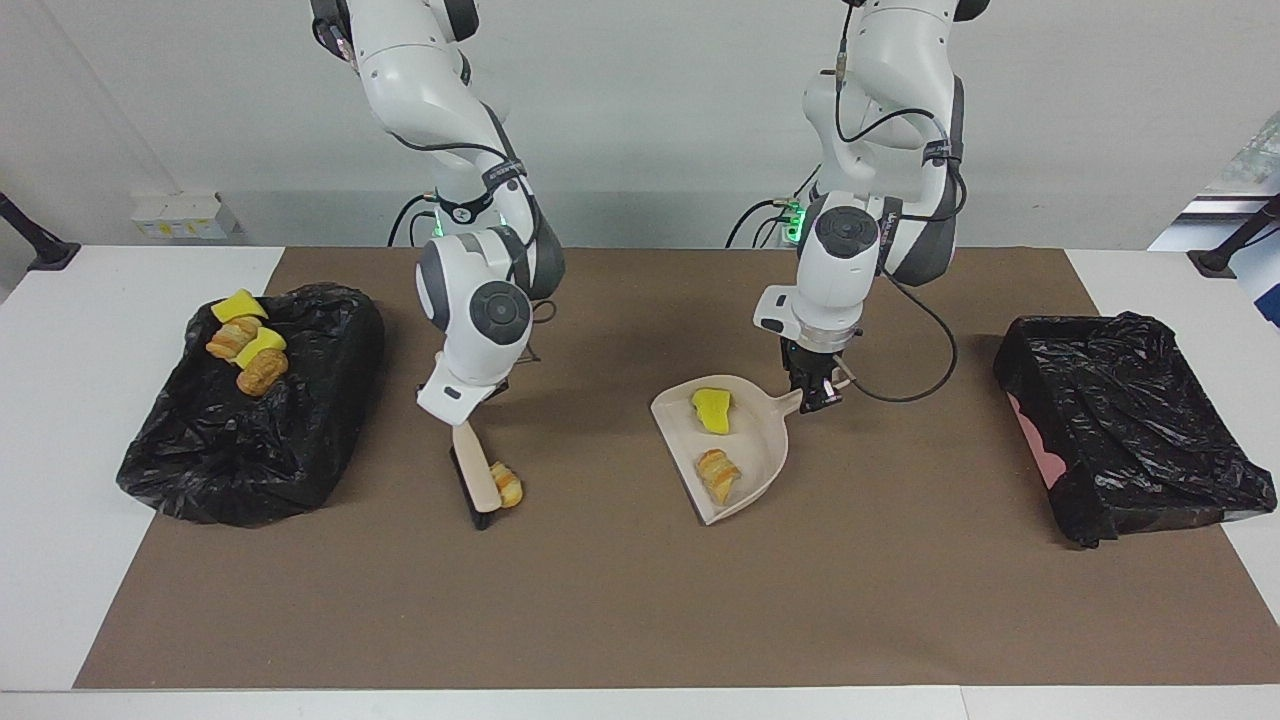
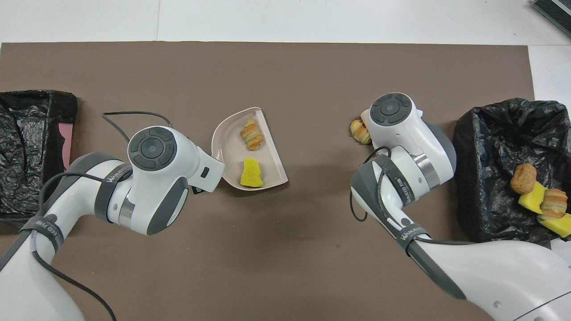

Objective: Sweep and dump trash in bin
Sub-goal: 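Sweep the last bread piece into the dustpan with the right gripper, then carry the loaded dustpan to the bin nearest the left arm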

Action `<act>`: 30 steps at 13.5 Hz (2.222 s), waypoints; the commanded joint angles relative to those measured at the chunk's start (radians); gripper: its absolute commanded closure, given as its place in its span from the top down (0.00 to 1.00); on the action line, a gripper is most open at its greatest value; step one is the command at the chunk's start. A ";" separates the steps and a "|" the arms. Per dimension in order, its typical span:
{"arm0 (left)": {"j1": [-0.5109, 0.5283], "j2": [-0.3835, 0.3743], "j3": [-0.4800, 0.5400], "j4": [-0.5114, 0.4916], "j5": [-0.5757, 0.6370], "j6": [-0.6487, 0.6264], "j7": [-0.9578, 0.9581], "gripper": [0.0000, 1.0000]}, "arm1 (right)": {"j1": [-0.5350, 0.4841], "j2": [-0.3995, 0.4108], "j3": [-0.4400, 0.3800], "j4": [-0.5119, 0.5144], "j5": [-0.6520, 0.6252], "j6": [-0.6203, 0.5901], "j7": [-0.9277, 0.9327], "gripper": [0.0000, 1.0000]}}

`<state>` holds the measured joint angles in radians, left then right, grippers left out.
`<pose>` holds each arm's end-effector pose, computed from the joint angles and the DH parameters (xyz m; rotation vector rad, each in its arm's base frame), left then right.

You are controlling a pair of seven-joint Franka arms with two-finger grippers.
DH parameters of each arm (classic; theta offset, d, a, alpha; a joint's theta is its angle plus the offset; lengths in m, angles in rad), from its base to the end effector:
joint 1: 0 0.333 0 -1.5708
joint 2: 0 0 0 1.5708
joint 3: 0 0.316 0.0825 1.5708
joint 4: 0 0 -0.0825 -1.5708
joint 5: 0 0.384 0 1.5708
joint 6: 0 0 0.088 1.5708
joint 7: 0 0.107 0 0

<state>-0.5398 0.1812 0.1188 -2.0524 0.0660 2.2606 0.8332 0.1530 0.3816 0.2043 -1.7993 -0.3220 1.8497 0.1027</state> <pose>0.5316 -0.2379 0.3539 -2.4417 1.8519 -0.0190 0.5798 0.1816 0.3192 2.7822 0.5523 -0.3720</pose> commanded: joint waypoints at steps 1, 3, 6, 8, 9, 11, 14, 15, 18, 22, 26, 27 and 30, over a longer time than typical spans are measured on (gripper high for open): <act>0.009 -0.032 -0.005 -0.037 0.026 0.016 -0.020 0.00 | 0.010 0.003 0.017 0.002 0.113 0.026 -0.047 0.00; 0.009 -0.032 -0.005 -0.038 0.025 0.013 -0.020 0.00 | 0.061 0.010 0.018 0.000 0.179 0.058 -0.037 0.00; 0.009 -0.032 -0.005 -0.041 0.026 0.010 -0.020 0.00 | 0.109 0.017 0.018 0.002 0.334 0.115 -0.028 0.00; 0.009 -0.034 -0.005 -0.045 0.025 0.011 -0.020 0.00 | 0.138 0.023 0.023 -0.005 0.481 0.152 -0.061 0.00; 0.009 -0.034 -0.005 -0.045 0.025 0.011 -0.020 0.00 | 0.167 0.020 0.023 -0.005 0.553 0.160 -0.083 0.00; 0.009 -0.034 -0.005 -0.045 0.026 0.011 -0.020 0.00 | 0.166 0.013 0.023 0.005 0.662 0.148 -0.127 0.00; 0.027 -0.032 -0.005 -0.043 0.026 0.014 -0.006 0.00 | 0.143 -0.015 0.017 0.011 0.689 0.108 -0.164 0.00; 0.044 -0.031 -0.005 -0.034 0.026 0.007 0.003 0.00 | 0.128 -0.024 0.011 0.011 0.683 0.083 -0.164 0.00; 0.064 -0.034 -0.004 -0.029 0.026 -0.032 0.095 0.00 | 0.074 -0.072 0.007 0.011 0.641 -0.005 -0.150 0.00; 0.203 -0.139 -0.005 -0.031 0.026 -0.122 0.304 0.00 | 0.121 -0.124 0.015 -0.005 0.511 -0.076 0.090 0.00; 0.401 -0.229 -0.004 -0.028 0.025 -0.167 0.574 0.00 | 0.262 -0.167 0.015 -0.055 0.509 -0.070 0.358 0.00; 0.459 -0.233 -0.004 -0.012 0.023 -0.167 0.642 0.00 | 0.311 -0.161 0.015 -0.061 0.511 -0.063 0.432 0.00; 0.610 -0.217 -0.002 0.088 0.015 -0.196 0.852 0.00 | 0.434 -0.155 0.015 -0.112 0.517 0.044 0.618 0.00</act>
<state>-0.0084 -0.0437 0.1315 -2.0294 0.0783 2.1020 1.5819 0.5453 0.2488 0.2176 -1.8550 0.2064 1.8305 0.6364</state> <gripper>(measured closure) 0.683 0.744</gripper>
